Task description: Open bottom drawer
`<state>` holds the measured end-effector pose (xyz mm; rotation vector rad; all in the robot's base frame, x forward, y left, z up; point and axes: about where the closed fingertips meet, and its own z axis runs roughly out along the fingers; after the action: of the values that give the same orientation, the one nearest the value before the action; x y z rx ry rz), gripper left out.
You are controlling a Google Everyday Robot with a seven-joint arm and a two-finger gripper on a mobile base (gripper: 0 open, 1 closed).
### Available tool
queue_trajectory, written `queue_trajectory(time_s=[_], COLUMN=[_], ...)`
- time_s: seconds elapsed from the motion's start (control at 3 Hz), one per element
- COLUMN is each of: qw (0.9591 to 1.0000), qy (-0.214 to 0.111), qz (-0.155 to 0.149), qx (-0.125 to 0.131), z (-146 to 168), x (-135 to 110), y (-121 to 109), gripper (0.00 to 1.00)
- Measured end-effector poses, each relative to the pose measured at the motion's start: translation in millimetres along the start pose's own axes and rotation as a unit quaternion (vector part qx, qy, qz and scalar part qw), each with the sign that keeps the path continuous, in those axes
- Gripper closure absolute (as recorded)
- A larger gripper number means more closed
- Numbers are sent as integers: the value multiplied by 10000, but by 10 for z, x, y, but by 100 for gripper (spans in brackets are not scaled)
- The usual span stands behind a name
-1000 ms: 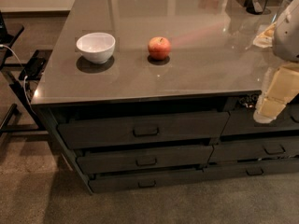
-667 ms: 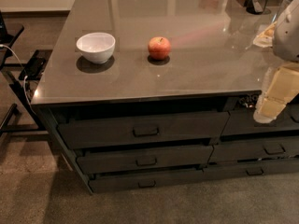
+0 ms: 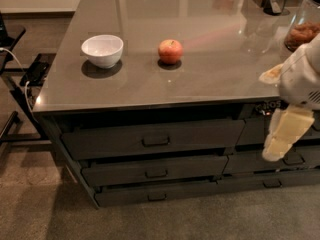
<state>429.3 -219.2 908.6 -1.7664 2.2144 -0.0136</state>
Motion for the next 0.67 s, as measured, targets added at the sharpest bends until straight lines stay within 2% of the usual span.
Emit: queue_trajectory(time_s=[0.33, 0.67], qw=[9988, 9947], qy=[-349, -747], qz=[-303, -672], qx=[-145, -208], z=[409, 796], x=[141, 276], y=[164, 249], gripper=[0, 0])
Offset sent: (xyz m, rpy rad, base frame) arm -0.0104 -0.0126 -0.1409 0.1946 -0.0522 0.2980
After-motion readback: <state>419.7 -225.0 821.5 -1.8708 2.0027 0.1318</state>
